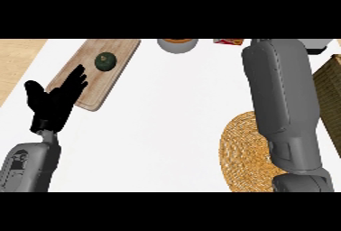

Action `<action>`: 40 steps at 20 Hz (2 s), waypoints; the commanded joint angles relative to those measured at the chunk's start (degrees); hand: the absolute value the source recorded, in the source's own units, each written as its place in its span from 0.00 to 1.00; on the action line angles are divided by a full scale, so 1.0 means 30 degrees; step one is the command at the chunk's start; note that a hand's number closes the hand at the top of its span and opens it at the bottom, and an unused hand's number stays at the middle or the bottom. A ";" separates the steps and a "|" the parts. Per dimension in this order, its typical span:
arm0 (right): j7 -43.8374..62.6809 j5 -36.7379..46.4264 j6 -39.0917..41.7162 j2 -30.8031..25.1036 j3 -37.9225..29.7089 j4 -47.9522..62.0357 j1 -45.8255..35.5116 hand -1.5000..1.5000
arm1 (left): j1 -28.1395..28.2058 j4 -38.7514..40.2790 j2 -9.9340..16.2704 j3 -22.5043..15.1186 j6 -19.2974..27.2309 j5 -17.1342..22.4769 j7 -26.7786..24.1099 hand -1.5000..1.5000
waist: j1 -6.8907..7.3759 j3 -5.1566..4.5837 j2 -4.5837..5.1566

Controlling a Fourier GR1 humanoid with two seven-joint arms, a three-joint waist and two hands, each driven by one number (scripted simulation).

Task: Pick the pear from the placemat and place it in the basket

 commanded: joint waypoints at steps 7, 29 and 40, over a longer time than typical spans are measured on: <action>0.4091 0.4174 -0.0111 -0.2672 -0.1833 0.6249 -0.6568 1.00 | -0.0537 0.0756 0.0128 0.0314 0.0372 -0.0239 0.0002 0.50 | -0.0618 0.0033 0.0062; 0.4851 0.8032 -0.2006 -0.8065 -0.4782 1.1230 -0.5862 1.00 | 0.0525 0.0257 0.0834 0.1339 -0.0305 0.0628 -0.0229 0.50 | -0.1297 0.0098 -0.0189; 0.2452 0.6735 -0.4046 -0.8611 -0.5835 1.0711 -0.3982 1.00 | 0.1124 0.1529 0.0526 0.1643 -0.0061 0.0343 -0.1761 0.50 | -0.1794 0.0094 -0.0358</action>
